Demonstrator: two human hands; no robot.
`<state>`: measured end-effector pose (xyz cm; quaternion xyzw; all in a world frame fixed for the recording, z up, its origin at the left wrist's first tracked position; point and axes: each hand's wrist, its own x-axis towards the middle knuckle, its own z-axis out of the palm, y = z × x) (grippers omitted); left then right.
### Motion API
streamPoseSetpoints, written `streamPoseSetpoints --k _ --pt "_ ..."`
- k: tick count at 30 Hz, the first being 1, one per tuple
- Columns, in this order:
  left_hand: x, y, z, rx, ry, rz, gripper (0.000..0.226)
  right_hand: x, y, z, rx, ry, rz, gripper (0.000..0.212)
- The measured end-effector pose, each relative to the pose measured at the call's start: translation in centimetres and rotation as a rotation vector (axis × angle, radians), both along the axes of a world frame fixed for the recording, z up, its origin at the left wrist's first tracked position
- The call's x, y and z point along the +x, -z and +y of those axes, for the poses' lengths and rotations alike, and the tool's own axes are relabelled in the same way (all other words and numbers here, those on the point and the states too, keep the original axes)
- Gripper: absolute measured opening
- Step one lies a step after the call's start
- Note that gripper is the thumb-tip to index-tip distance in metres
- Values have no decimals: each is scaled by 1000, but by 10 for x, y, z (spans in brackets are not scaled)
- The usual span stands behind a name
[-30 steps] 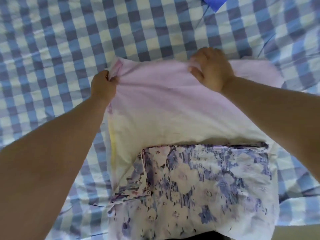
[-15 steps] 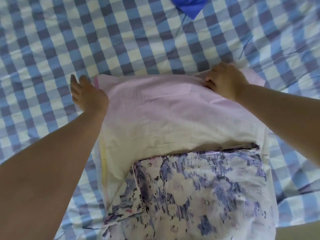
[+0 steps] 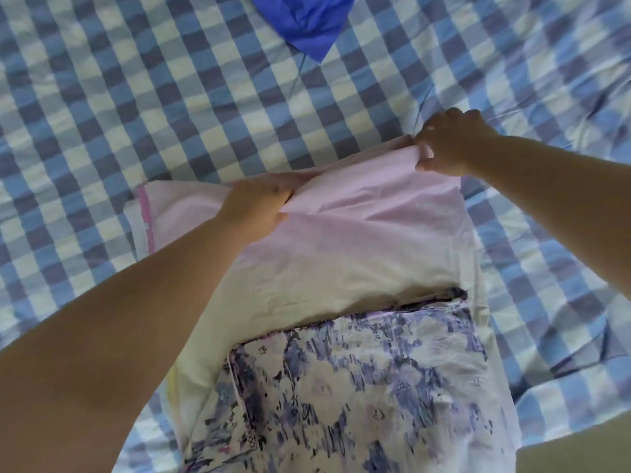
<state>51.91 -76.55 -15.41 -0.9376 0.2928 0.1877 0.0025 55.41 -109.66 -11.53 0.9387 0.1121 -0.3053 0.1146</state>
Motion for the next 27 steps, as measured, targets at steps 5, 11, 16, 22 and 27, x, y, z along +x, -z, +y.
streamPoseSetpoints --k 5,11,16,22,27 --pt "-10 -3 -28 -128 -124 43 68 -33 12 -20 396 -154 -419 24" --pt "-22 -8 -83 -241 -137 194 66 -89 15 -4 776 -738 -324 20" --pt "-24 -19 -103 -78 9 262 67 -61 -4 -26 244 -684 -59 35" --pt "-22 -35 -117 -22 120 392 50 -23 -30 -32 -179 -210 429 17" --pt "-2 -46 -133 -309 -370 505 60 1 -15 -57 -20 -405 -471 30"
